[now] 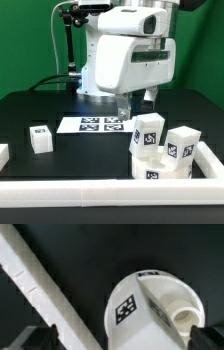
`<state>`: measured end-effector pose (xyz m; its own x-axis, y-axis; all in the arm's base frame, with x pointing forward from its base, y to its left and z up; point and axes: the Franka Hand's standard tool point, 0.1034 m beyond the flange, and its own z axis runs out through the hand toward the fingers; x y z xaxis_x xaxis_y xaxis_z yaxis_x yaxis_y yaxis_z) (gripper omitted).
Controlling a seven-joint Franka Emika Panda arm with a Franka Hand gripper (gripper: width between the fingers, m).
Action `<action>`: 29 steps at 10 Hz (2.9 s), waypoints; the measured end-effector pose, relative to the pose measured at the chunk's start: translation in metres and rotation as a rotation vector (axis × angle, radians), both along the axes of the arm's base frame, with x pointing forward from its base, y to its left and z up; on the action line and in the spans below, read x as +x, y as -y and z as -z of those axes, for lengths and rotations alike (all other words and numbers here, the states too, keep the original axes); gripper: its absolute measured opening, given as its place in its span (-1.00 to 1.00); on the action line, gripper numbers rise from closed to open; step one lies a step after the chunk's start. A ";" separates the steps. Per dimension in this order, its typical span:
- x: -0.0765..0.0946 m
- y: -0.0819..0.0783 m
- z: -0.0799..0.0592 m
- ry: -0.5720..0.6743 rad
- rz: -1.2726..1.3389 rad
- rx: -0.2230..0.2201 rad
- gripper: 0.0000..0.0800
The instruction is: Assemble stool
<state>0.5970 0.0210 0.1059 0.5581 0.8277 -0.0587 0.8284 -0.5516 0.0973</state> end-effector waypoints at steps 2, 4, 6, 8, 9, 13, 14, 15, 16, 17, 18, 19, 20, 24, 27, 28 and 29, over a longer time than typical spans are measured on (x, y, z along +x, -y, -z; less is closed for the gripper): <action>0.001 -0.002 -0.001 0.000 -0.032 -0.012 0.62; 0.003 -0.004 -0.002 -0.001 -0.087 -0.019 0.62; 0.002 -0.010 -0.001 -0.008 -0.161 -0.020 0.62; 0.004 -0.005 -0.001 0.002 -0.151 -0.020 0.62; 0.008 -0.002 -0.002 0.034 -0.201 -0.013 0.62; 0.014 0.018 0.000 0.102 -0.324 0.016 0.62; 0.014 0.019 0.000 0.102 -0.318 0.016 0.62; 0.013 0.019 0.001 0.101 -0.318 0.016 0.62; 0.013 0.019 0.001 0.096 -0.356 0.006 0.62; 0.012 0.018 0.003 0.083 -0.428 -0.014 0.62; 0.010 0.014 0.007 0.061 -0.517 -0.041 0.62; 0.008 0.010 0.008 0.050 -0.549 -0.056 0.62; 0.009 0.014 0.008 0.051 -0.538 -0.056 0.62; 0.005 0.010 0.011 0.024 -0.697 -0.090 0.62; 0.000 -0.004 0.017 0.014 -0.725 -0.082 0.62; -0.001 -0.007 0.019 0.013 -0.723 -0.079 0.62; -0.002 -0.008 0.020 0.011 -0.720 -0.077 0.62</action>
Offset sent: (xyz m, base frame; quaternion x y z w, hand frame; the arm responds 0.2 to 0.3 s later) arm 0.0106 0.0121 0.0037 -0.0052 0.0146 -0.0968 0.9952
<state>0.5950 0.0291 0.0861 -0.1233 0.9839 -0.1295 0.9824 0.1395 0.1244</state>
